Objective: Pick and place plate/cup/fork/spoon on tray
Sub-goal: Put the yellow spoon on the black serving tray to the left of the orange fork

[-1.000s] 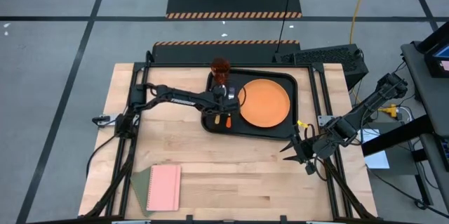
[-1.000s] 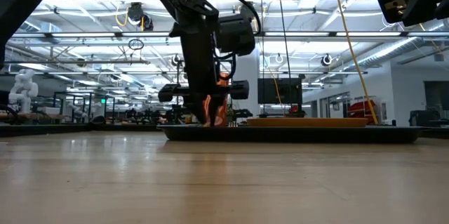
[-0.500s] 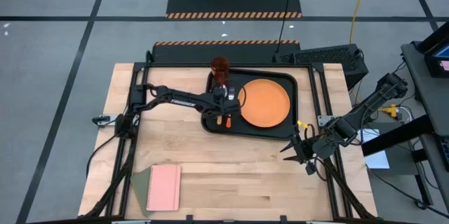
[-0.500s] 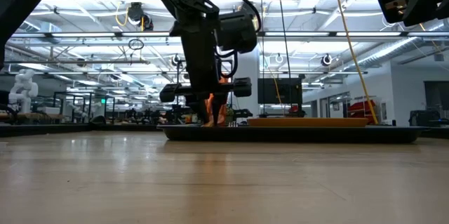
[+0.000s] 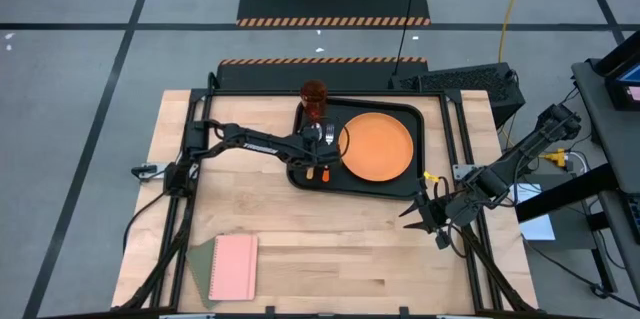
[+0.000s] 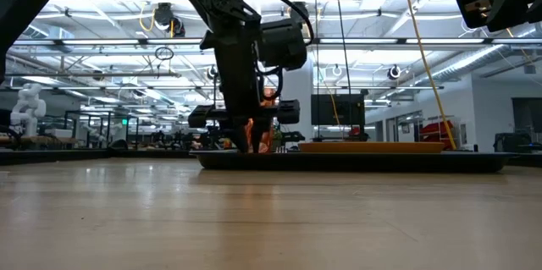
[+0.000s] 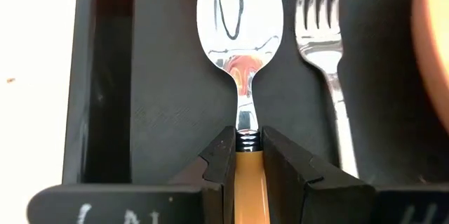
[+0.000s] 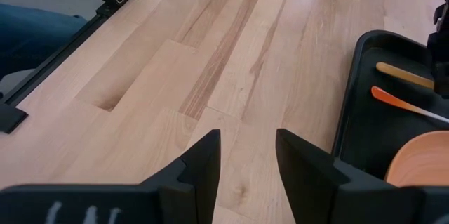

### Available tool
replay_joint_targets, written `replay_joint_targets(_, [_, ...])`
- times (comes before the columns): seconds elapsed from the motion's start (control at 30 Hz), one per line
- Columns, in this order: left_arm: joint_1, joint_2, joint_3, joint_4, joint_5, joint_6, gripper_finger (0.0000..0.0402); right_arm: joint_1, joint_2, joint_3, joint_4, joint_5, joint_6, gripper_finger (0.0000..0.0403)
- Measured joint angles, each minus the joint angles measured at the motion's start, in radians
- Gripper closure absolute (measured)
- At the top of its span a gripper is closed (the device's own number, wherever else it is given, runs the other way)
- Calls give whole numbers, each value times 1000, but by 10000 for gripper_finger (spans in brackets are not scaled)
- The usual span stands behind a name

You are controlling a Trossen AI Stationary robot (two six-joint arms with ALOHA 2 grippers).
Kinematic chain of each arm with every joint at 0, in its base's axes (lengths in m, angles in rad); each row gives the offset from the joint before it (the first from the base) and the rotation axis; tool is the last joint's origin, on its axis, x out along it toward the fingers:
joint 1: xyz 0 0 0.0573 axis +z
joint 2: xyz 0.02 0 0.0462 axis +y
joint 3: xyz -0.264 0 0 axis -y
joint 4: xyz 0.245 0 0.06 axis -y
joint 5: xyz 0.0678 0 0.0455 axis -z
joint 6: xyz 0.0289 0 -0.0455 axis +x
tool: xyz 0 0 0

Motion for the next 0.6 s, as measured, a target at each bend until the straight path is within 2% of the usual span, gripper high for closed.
replay_joint_targets(0.43, [1,0,-4,17,-14,32,333,0,0,0,0,0,-2,273])
replay_joint_targets(0.6, [1,0,-4,21,-16,32,306,0,0,0,0,0,-2,273])
